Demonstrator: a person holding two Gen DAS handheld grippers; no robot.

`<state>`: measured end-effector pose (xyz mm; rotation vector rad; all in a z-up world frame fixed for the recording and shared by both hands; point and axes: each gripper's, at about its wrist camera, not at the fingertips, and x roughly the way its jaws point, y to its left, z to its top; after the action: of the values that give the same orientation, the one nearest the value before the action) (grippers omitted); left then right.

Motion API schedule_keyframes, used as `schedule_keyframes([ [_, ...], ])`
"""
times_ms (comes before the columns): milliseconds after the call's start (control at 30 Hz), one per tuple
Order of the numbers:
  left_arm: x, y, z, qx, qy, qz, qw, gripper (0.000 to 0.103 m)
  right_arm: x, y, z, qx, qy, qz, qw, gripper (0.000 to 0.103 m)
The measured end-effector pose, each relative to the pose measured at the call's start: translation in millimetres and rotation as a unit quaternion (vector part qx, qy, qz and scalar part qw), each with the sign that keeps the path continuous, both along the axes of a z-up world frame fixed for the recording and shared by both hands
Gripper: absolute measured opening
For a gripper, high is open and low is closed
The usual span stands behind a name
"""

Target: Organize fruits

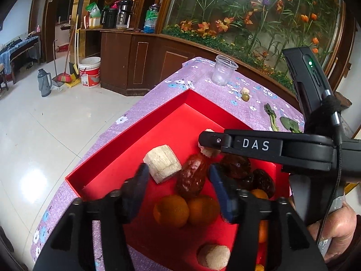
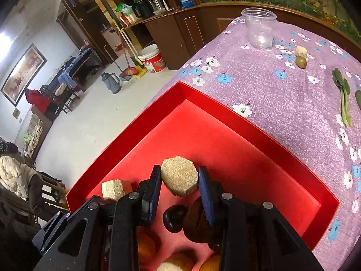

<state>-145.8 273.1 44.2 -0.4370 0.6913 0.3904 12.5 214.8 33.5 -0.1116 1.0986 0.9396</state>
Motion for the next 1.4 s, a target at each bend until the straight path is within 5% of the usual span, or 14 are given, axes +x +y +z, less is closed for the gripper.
schedule_keyframes([
  [300, 1, -8, 5, 0.006, 0.003, -0.006, 1.0000, 0.075, -4, -13, 17, 0.029, -0.008, -0.009, 0.999, 0.051],
  [1400, -17, -108, 42, 0.115, 0.019, -0.039, 0.9924, 0.084, -80, -178, 52, 0.049, -0.129, -0.130, 0.982, 0.073],
])
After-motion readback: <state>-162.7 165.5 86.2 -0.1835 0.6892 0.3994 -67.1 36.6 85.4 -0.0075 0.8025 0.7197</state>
